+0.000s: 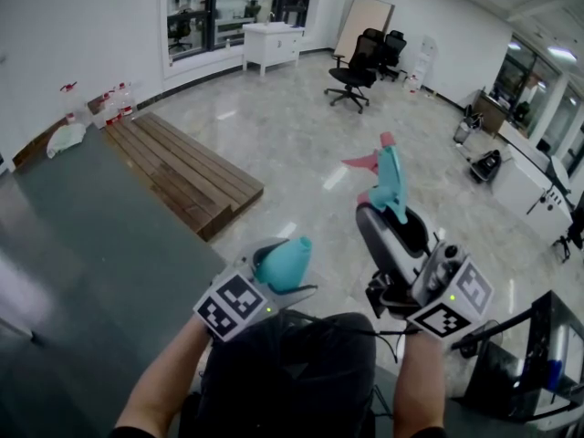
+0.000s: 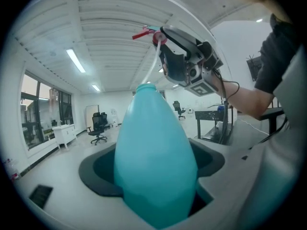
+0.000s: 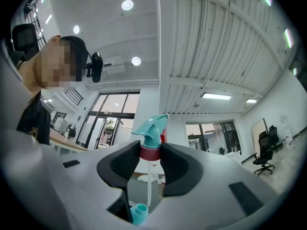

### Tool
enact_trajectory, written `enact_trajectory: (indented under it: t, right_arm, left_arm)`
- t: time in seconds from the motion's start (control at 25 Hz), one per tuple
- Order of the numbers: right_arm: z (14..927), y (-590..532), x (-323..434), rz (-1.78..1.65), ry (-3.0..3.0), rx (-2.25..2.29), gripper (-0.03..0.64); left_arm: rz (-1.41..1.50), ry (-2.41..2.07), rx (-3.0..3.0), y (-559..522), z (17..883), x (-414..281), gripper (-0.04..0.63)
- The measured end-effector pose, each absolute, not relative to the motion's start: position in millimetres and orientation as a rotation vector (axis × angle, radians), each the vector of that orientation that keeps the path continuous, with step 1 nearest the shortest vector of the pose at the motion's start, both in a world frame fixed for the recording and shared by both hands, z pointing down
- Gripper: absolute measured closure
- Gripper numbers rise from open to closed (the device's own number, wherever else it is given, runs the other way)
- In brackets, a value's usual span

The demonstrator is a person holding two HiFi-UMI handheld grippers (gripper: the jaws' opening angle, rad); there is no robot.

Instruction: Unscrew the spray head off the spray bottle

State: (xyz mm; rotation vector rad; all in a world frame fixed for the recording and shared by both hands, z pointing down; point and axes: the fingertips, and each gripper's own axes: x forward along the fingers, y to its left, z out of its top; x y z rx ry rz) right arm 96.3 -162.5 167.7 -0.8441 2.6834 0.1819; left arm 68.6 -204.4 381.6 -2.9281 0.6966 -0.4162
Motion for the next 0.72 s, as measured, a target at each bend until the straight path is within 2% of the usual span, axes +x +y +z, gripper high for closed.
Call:
enact_trajectory:
  t: [0.72]
  right_arm:
    - [218, -202, 108, 0.240, 2.614, -1.352, 0.476]
  left_arm:
    - [-0.239, 0.959, -2.867, -240, 325, 50, 0.170]
